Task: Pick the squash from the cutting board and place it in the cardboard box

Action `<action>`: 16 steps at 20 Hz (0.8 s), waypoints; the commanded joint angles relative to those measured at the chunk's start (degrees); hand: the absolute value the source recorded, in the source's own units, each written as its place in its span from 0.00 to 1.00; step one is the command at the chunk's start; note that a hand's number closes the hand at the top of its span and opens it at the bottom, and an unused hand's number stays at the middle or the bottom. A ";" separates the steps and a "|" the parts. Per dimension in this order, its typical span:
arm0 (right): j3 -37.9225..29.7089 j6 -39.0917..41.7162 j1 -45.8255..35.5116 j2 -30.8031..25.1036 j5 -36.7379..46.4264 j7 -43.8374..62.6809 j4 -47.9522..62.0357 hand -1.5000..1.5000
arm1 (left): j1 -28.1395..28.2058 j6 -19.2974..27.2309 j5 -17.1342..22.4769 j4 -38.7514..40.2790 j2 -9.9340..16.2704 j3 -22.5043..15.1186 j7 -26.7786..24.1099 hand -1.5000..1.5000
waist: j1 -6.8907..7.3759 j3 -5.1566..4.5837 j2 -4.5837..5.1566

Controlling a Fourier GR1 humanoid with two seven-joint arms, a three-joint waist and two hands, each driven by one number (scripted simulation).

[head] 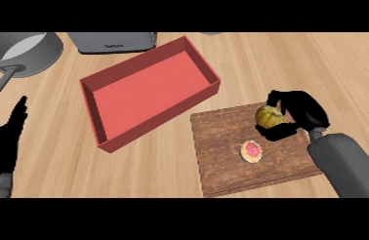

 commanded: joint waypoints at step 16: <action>10.56 7.72 -7.81 16.19 21.66 48.08 -43.79 1.00 | -6.38 -1.32 -2.58 3.90 -2.66 -1.18 -1.90 0.50 | 3.99 0.48 1.95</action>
